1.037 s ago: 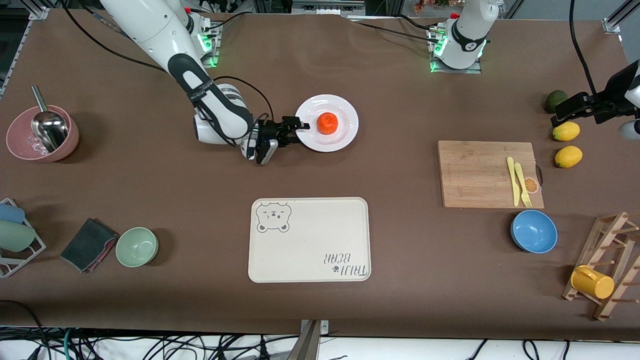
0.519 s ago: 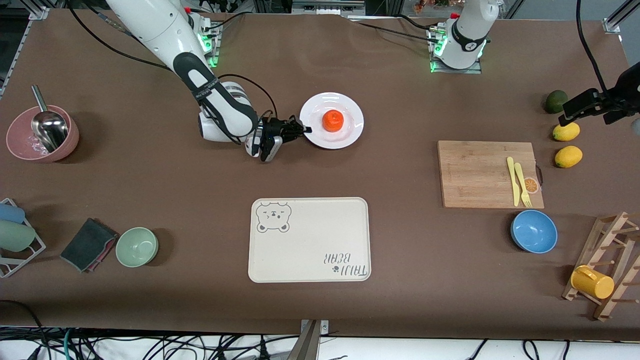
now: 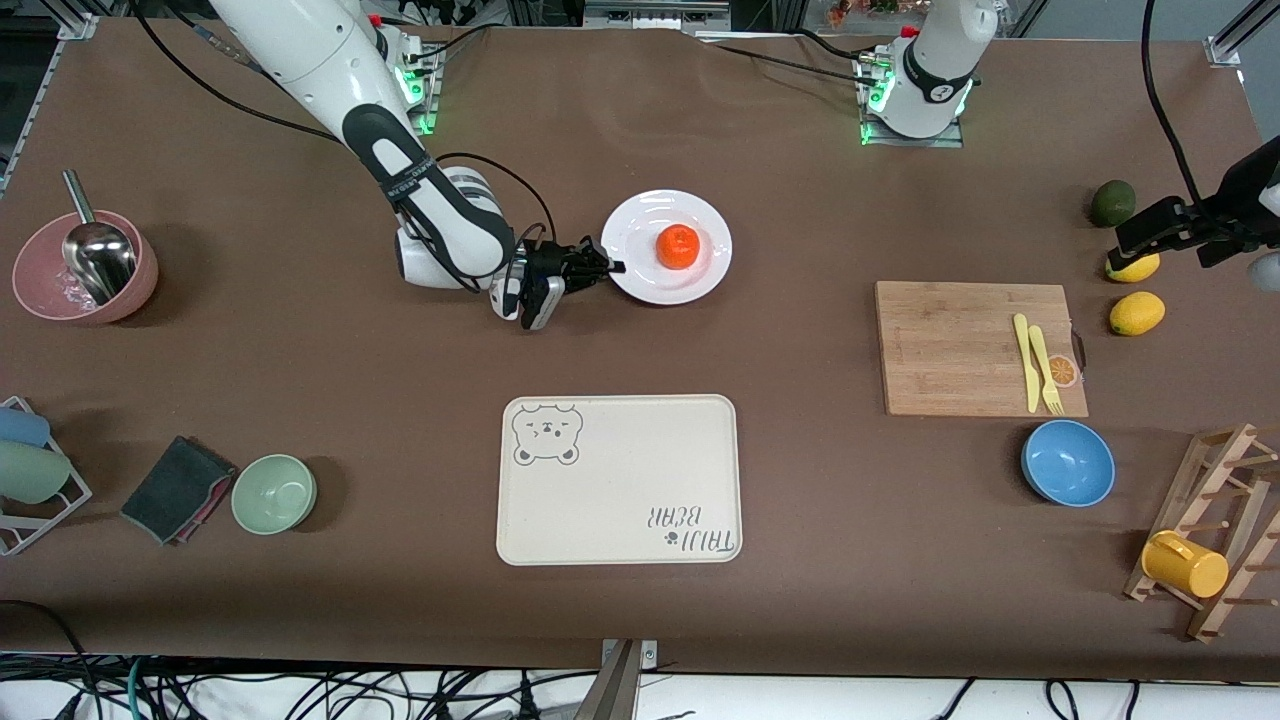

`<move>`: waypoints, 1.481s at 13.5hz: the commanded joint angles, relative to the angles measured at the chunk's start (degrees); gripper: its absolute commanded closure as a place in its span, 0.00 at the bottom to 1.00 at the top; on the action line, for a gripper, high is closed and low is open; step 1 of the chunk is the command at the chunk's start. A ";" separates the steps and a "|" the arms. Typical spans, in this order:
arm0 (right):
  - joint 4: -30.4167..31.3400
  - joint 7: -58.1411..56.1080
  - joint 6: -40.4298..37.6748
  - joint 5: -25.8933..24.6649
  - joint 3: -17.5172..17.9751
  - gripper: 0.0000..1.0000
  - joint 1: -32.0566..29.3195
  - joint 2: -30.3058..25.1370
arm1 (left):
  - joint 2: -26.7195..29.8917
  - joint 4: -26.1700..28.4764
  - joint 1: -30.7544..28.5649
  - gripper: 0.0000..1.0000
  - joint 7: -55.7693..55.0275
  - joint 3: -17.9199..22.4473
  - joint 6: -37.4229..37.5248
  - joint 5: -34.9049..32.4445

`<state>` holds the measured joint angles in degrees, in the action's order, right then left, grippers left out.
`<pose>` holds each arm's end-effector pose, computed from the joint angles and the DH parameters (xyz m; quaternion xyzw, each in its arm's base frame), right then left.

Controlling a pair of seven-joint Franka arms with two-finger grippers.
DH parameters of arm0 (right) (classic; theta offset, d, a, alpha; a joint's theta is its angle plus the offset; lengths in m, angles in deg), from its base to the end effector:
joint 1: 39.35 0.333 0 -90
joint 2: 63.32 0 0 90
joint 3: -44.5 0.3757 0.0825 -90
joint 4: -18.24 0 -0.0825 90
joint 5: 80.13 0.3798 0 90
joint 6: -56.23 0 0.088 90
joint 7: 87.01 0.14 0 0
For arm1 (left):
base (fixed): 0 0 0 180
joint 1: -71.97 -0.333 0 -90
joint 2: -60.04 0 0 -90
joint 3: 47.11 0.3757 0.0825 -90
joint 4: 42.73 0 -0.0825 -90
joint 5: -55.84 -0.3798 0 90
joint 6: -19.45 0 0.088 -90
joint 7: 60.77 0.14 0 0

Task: Place orange and plate with both arms
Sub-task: 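Carry the plate with the orange onto the bear tray with the right gripper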

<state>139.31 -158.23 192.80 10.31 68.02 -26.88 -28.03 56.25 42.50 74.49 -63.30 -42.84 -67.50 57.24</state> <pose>0.4574 0.3724 0.1644 -0.8449 -0.1532 0.0023 0.5125 0.5682 0.0122 0.6484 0.9991 0.0369 -0.0180 0.0096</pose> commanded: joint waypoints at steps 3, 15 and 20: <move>-10.30 14.65 -0.17 -6.12 -2.59 1.00 -1.13 0.03 | 3.09 3.18 -0.42 0.00 1.30 -0.23 -0.15 0.62; -44.51 40.02 1.67 -22.85 -7.08 1.00 -1.22 20.86 | 2.56 2.39 0.02 0.00 1.30 -0.23 -0.24 0.71; -49.18 39.22 1.76 -22.94 -8.14 1.00 -1.22 25.87 | 2.56 2.39 0.02 0.00 1.30 -0.23 -0.24 0.71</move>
<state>93.24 -119.52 194.59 -11.59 59.37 -28.14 -4.50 57.46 43.68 74.51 -63.29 -43.09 -67.39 57.26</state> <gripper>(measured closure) 0.965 0.000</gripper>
